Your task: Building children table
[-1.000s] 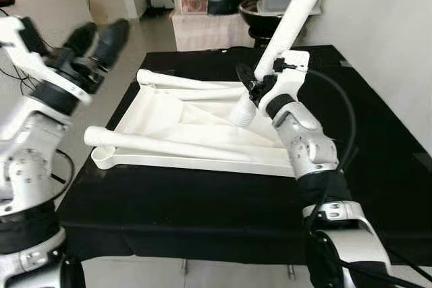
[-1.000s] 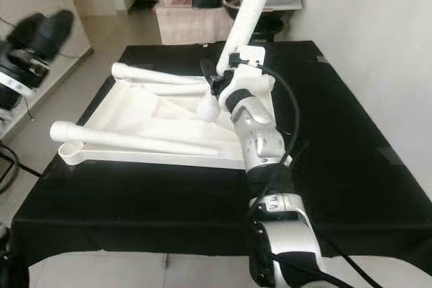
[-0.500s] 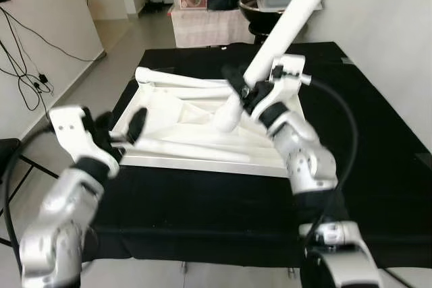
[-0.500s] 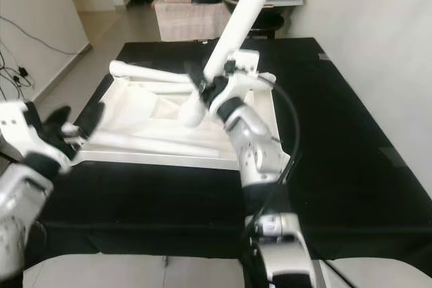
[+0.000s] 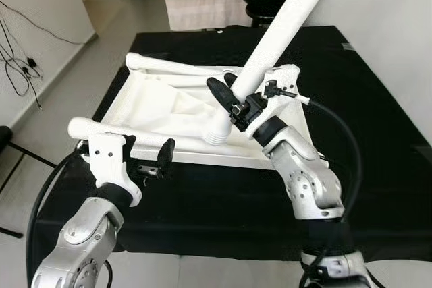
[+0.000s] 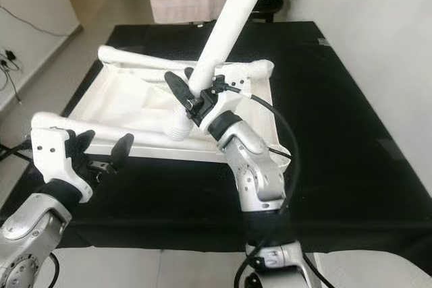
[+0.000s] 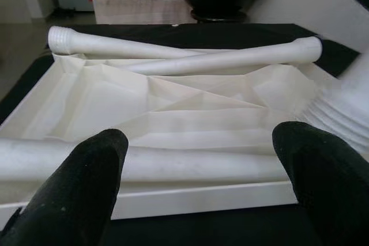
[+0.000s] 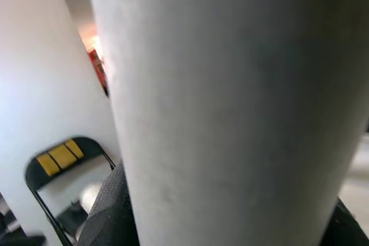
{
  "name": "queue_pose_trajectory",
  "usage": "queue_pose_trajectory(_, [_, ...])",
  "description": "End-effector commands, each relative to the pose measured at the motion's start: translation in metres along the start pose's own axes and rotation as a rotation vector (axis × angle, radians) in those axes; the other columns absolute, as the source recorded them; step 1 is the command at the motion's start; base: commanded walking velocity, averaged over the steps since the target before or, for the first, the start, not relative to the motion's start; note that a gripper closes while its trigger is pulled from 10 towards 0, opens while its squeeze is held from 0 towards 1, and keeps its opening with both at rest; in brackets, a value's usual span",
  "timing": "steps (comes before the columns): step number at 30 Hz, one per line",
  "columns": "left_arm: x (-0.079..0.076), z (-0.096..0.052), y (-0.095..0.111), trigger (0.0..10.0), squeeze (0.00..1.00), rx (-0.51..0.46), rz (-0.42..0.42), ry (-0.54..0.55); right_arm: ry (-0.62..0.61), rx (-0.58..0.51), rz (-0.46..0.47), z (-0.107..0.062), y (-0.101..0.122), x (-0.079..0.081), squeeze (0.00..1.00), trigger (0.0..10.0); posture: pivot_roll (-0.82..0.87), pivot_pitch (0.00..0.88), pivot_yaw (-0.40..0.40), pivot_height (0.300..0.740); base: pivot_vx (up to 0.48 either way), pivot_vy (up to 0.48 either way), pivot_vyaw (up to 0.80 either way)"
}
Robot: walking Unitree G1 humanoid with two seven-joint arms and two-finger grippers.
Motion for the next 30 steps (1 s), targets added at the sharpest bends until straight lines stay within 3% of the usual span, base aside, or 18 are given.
queue_pose_trajectory(1, [0.0, -0.001, 0.003, 10.0, 0.0, -0.003, 0.023, 0.001, 0.0, 0.018, -0.011, -0.001, -0.001, 0.003, 0.0, 10.0, -0.1, 0.174, 0.055, 0.74, 0.0, 0.0, 0.0])
queue_pose_trajectory(10, [0.005, 0.004, 0.001, 10.0, 0.0, -0.001, 0.025, 0.058, -0.027, -0.002, -0.024, -0.002, 0.005, 0.0, 0.0, 10.0, -0.1, 0.133, 0.06, 0.74, 0.273, 0.0, -0.51])
queue_pose_trajectory(14, [0.003, 0.005, 0.001, 10.0, 0.0, -0.002, 0.023, 0.058, -0.026, -0.012, -0.053, -0.001, 0.008, 0.001, 0.0, 10.0, -0.1, 0.126, 0.061, 0.74, 0.328, 0.0, 0.0])
queue_pose_trajectory(16, [0.003, 0.005, -0.002, 10.0, 0.0, 0.009, 0.023, 0.062, 0.018, -0.022, -0.024, 0.0, 0.009, 0.005, 0.0, 10.0, -0.1, 0.125, 0.062, 0.74, 0.334, 0.0, 0.0])
queue_pose_trajectory(20, [0.001, 0.003, -0.006, 10.0, 0.0, 0.021, 0.023, 0.057, 0.076, -0.021, -0.079, 0.0, 0.01, 0.012, 0.0, 10.0, -0.09, 0.123, 0.063, 0.74, 0.333, 0.0, 0.75])
queue_pose_trajectory(22, [-0.003, 0.002, -0.008, 10.0, 0.0, 0.031, 0.039, 0.041, 0.065, -0.019, -0.06, 0.001, 0.009, 0.011, 0.0, 10.0, -0.09, 0.124, 0.063, 0.74, 0.296, 0.0, 0.4])
queue_pose_trajectory(25, [-0.006, 0.001, -0.012, 10.0, 0.0, 0.054, 0.057, 0.027, 0.025, 0.028, -0.106, 0.002, 0.003, 0.006, 0.0, 10.0, -0.09, 0.126, 0.064, 0.74, 0.0, 0.0, 0.0])
queue_pose_trajectory(30, [-0.015, -0.005, -0.02, 10.0, 0.0, 0.076, 0.047, -0.018, 0.066, 0.009, -0.073, 0.001, 0.008, 0.008, 0.0, 10.0, -0.1, 0.134, 0.065, 0.74, 0.0, 0.0, 0.0])
Point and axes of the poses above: a point about 5 cm out from each wrist's last joint towards the gripper, its own z axis pointing out of the wrist towards the gripper, its own y axis along the axis of the wrist's last joint, x = y × z, the point moved 3 cm from there along z, pointing out of the wrist towards the gripper, and after that the axes turned 14 degrees about z, right-handed, at the moved point
